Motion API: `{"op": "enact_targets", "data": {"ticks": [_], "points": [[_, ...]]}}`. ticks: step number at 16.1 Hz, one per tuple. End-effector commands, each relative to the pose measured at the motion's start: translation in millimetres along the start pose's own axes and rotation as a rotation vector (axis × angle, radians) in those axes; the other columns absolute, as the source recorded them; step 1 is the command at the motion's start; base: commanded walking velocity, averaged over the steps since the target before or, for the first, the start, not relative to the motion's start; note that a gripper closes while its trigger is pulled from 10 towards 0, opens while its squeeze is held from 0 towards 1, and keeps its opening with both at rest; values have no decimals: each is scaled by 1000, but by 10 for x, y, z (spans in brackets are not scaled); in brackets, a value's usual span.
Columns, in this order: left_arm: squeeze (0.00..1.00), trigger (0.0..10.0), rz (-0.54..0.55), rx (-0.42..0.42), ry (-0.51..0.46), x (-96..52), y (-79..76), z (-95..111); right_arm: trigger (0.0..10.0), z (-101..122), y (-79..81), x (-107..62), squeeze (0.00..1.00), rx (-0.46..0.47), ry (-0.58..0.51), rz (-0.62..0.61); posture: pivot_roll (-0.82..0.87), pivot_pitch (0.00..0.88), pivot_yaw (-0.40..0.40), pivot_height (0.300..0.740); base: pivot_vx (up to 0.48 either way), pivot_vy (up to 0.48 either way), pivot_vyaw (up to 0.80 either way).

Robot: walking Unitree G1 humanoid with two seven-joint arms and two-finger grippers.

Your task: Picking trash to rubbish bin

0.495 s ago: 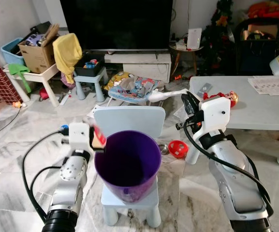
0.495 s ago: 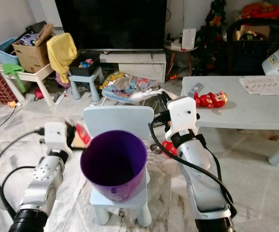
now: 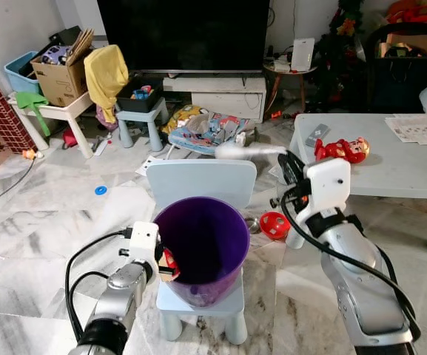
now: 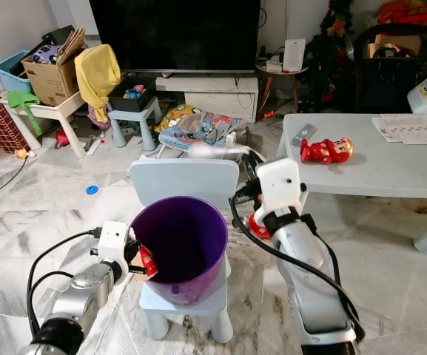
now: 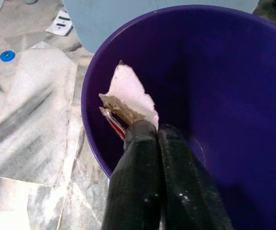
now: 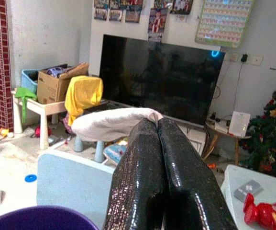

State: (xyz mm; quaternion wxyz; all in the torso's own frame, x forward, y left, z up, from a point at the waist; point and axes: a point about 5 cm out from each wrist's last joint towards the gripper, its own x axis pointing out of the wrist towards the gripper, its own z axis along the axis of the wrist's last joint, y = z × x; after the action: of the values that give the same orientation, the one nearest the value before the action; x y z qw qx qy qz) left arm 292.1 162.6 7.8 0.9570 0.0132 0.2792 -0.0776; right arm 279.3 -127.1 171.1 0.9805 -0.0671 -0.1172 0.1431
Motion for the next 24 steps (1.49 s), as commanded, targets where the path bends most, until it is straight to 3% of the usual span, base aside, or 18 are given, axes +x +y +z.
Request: {"op": "enact_targets", "data": {"ticks": [1, 4, 6, 7, 9, 10, 12, 15, 17, 18, 19, 20, 22, 24], "points": [[1000, 10000, 11, -3, -14, 14, 36, 42, 10000, 24, 2, 1, 0, -12, -12, 8, -157, 0, 27, 740, 0, 0, 0], [1000, 10000, 10, -12, -27, 7, 56, 17, 10000, -8, 38, -3, 0, -3, 4, 25, -150, 0, 28, 740, 0, 0, 0], [1000, 10000, 24, 35, -111, -29, 103, 96, 10000, -27, 68, -12, 0, 2, 10, 36, -144, 0, 27, 740, 0, 0, 0], [1000, 10000, 58, 77, -232, -128, 148, 246, 10000, -33, 90, -11, 0, 10, 11, 44, -124, 0, 23, 740, 0, 0, 0], [1000, 10000, 56, 130, -347, -268, 152, 370, 10000, -60, 126, 19, 0, 26, 17, 62, -104, 0, 20, 740, 0, 0, 0], [1000, 10000, 72, 202, -460, -474, 154, 457, 10000, -119, 224, 91, 0, 49, 31, 117, -76, 0, 16, 740, 0, 0, 0], [1000, 10000, 81, 218, -520, -668, 169, 456, 10000, -184, 327, 176, 0, 69, 42, 166, -50, 0, 13, 740, 0, 0, 0], [1000, 10000, 91, 222, -493, -951, 168, 209, 10000, -501, 577, 351, 0, 159, 162, 264, -6, 0, 1, 740, 0, 0, 0], [984, 10000, 93, 223, -468, -1000, 149, 143, 10000, -689, 760, 381, 0, 183, 249, 350, 6, 0, -1, 740, 0, 0, 0], [769, 10000, 95, 217, -460, -1010, 146, 130, 10000, -758, 838, 373, 0, 176, 282, 394, 15, 0, -3, 740, 0, 0, 0], [0, 10000, 93, 214, -442, -1012, 145, 107, 10000, -849, 951, 348, 0, 164, 327, 456, 18, 0, -3, 740, 0, 0, 0], [0, 10000, 82, 203, -422, -1006, 143, 68, 10000, -962, 1048, 310, 0, 100, 382, 519, 29, 0, -3, 740, 0, 0, 0], [0, 10000, 71, 192, -386, -978, 160, 9, 10000, -1018, 1073, 304, 0, 83, 409, 533, 31, 0, -2, 740, 0, 0, 0], [0, 10000, 67, 186, -351, -920, 206, -65, 10000, -1159, 1081, 261, 0, 45, 519, 570, 25, 0, 4, 740, 0, 0, 0]]}}
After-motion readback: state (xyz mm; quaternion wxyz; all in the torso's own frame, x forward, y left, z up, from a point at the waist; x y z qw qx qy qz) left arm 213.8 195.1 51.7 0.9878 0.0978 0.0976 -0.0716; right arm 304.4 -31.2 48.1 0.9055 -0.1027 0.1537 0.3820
